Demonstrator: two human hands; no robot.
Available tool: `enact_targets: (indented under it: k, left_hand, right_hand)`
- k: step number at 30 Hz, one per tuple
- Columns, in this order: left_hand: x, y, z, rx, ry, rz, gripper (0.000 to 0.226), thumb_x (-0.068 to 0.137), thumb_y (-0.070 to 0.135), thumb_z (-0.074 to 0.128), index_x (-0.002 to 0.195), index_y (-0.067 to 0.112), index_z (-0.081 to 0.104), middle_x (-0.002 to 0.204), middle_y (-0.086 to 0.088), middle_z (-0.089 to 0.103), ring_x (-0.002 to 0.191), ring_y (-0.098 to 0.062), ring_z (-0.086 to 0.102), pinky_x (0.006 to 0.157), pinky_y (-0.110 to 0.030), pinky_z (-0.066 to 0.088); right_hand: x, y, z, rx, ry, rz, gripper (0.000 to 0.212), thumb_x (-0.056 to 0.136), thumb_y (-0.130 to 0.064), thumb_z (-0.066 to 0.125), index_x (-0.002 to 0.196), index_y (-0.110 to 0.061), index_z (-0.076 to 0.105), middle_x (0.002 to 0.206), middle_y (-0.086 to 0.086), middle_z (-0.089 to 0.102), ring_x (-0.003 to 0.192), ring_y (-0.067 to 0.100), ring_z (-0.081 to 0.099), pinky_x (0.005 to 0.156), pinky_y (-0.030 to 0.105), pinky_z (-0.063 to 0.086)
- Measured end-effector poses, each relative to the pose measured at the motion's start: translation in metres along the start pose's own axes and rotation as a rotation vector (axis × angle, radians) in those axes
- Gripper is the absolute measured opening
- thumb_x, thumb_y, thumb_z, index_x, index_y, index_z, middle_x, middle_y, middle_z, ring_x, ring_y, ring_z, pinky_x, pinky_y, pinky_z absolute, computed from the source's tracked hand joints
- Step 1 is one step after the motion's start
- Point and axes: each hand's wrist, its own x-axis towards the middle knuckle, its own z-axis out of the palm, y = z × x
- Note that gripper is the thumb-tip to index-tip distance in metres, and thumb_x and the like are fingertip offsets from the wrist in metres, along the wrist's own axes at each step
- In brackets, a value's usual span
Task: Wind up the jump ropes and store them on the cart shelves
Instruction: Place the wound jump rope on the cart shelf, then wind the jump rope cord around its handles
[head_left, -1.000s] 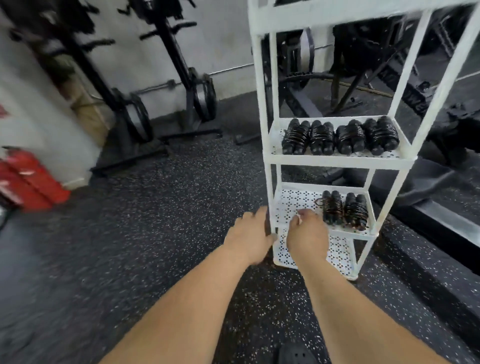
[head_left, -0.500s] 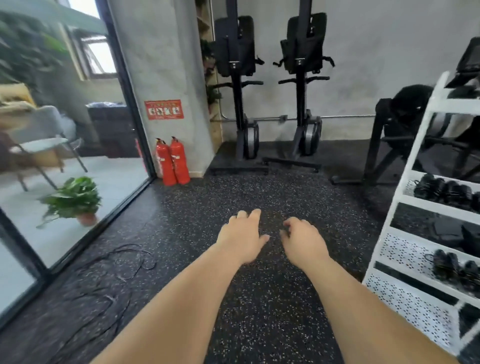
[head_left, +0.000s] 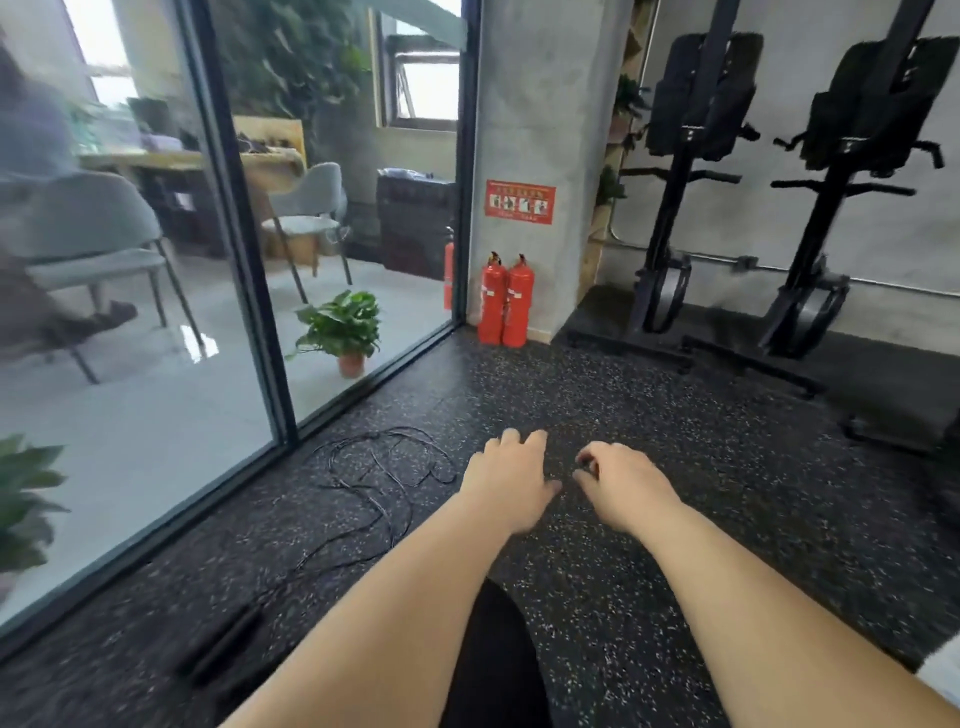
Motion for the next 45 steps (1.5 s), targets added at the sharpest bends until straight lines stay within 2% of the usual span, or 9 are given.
enact_targets:
  k: [9,16,19,31,36,41,45]
  left_hand:
    - [-0.026,-0.121,0.024,-0.117,0.008,-0.193,0.056,0.106,0.049,0.058,0.15,0.018,0.041,0.142,-0.016,0.05,0.131,-0.04,0.052,0.105,-0.053,0.049]
    - [-0.043,-0.198,0.077,-0.16,-0.073,-0.376,0.058,0.106,0.047,0.06,0.15,0.015,0.04,0.143,-0.018,0.049,0.132,-0.042,0.051,0.105,-0.054,0.047]
    - [-0.053,-0.223,0.109,-0.175,-0.126,-0.459,0.056,0.104,0.046,0.062,0.147,0.015,0.042,0.142,-0.018,0.049,0.132,-0.042,0.051,0.105,-0.054,0.046]
    - [-0.086,-0.311,0.235,-0.212,-0.432,-0.724,0.068,0.101,0.043,0.069,0.156,0.017,0.037,0.152,-0.015,0.044,0.141,-0.039,0.045,0.113,-0.052,0.042]
    - [-0.089,-0.346,0.281,-0.2,-0.48,-0.818,0.067,0.101,0.039,0.068,0.156,0.017,0.036,0.151,-0.014,0.045,0.138,-0.037,0.047,0.111,-0.05,0.043]
    - [-0.083,-0.376,0.323,-0.132,-0.541,-0.867,0.079,0.096,0.028,0.075,0.161,0.018,0.029,0.154,-0.014,0.042,0.139,-0.036,0.045,0.113,-0.049,0.041]
    - [-0.077,-0.391,0.348,-0.079,-0.557,-0.883,0.074,0.101,0.023,0.065,0.163,0.016,0.025,0.151,-0.014,0.045,0.135,-0.037,0.049,0.108,-0.049,0.045]
  right_hand:
    - [0.03,-0.106,0.052,-0.052,-0.161,-0.192,0.028,0.107,-0.035,0.058,0.133,-0.027,0.065,0.131,0.0,0.068,0.118,0.025,0.064,0.099,0.038,0.053]
    - [0.055,-0.166,0.116,-0.095,-0.332,-0.295,0.025,0.107,-0.034,0.056,0.13,-0.029,0.067,0.126,-0.003,0.072,0.109,0.022,0.066,0.098,0.035,0.053]
    - [0.064,-0.177,0.155,-0.087,-0.407,-0.32,0.022,0.107,-0.035,0.056,0.125,-0.033,0.067,0.123,-0.005,0.073,0.109,0.022,0.066,0.098,0.036,0.054]
    - [0.098,-0.201,0.305,-0.234,-0.808,-0.447,0.028,0.109,-0.038,0.051,0.133,-0.034,0.063,0.124,-0.007,0.071,0.103,0.017,0.066,0.095,0.035,0.055]
    - [0.112,-0.211,0.359,-0.266,-0.899,-0.502,0.03,0.109,-0.038,0.05,0.138,-0.034,0.061,0.131,-0.005,0.069,0.115,0.02,0.063,0.102,0.039,0.054]
    - [0.124,-0.225,0.413,-0.293,-0.973,-0.579,0.031,0.109,-0.039,0.048,0.137,-0.034,0.061,0.135,-0.005,0.067,0.118,0.021,0.063,0.102,0.041,0.054]
    - [0.13,-0.234,0.45,-0.304,-0.984,-0.637,0.032,0.11,-0.039,0.047,0.138,-0.031,0.061,0.136,-0.002,0.067,0.122,0.024,0.062,0.102,0.04,0.053]
